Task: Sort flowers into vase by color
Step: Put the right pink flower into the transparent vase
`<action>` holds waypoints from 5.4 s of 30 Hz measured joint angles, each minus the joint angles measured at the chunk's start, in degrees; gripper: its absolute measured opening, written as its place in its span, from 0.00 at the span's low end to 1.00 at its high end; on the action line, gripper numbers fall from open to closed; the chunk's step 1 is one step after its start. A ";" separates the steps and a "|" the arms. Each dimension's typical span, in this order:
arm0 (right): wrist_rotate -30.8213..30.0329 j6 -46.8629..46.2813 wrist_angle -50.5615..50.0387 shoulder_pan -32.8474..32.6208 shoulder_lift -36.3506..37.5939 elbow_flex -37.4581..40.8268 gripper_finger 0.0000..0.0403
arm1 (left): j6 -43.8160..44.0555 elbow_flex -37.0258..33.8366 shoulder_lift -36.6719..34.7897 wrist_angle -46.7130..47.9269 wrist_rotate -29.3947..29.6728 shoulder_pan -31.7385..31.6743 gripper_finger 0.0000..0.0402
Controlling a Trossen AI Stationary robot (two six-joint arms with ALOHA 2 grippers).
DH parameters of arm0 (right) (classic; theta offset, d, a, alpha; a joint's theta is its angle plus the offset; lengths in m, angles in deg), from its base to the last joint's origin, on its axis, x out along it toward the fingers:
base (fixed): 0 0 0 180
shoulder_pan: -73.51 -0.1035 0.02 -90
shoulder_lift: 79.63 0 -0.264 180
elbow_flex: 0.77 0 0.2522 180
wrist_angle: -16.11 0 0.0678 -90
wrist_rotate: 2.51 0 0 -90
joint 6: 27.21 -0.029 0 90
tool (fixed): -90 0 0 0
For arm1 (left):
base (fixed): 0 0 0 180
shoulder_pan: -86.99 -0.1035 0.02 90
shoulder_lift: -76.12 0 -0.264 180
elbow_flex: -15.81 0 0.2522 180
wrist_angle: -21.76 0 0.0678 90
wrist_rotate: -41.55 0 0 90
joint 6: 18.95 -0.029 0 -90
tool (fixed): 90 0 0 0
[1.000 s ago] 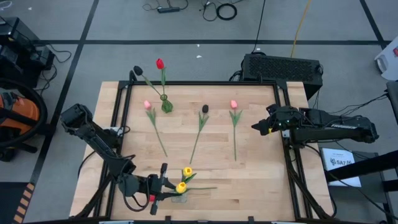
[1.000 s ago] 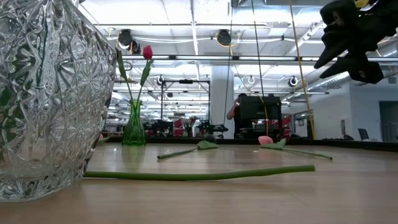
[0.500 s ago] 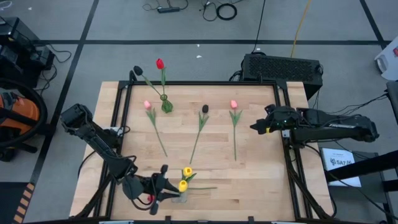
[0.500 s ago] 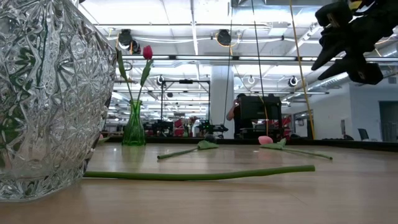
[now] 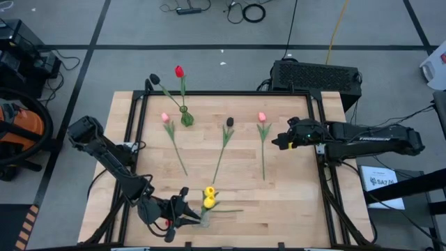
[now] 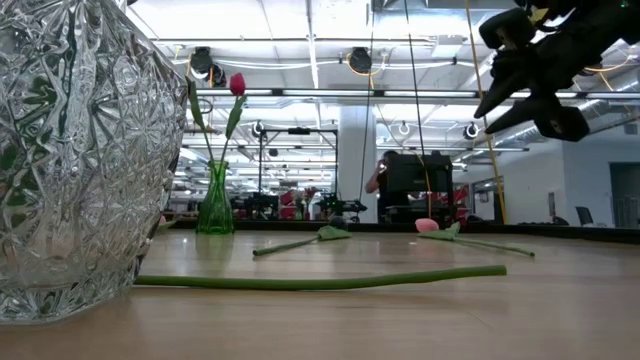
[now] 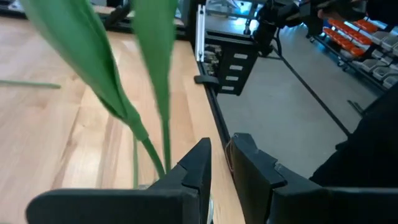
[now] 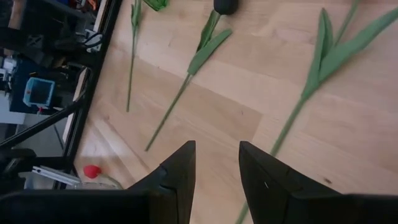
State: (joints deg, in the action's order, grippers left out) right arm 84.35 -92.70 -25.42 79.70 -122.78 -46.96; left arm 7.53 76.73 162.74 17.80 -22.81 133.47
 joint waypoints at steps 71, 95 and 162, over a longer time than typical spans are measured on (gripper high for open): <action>-0.94 2.62 -14.45 12.40 -51.65 -25.22 0.28 | -17.25 -32.20 -70.04 16.46 -25.21 -33.57 0.17; -3.80 0.92 -12.39 12.92 -61.43 -25.52 0.28 | -17.91 -32.20 -83.38 24.52 -25.30 -34.95 0.17; -29.26 82.93 94.73 -48.40 -62.46 -34.96 0.00 | -17.88 -32.17 -83.38 24.42 -19.55 -34.95 0.17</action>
State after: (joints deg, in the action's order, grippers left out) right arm 55.10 -9.76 69.31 31.31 -185.24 -81.92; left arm -10.35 44.55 79.36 42.22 -42.36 98.52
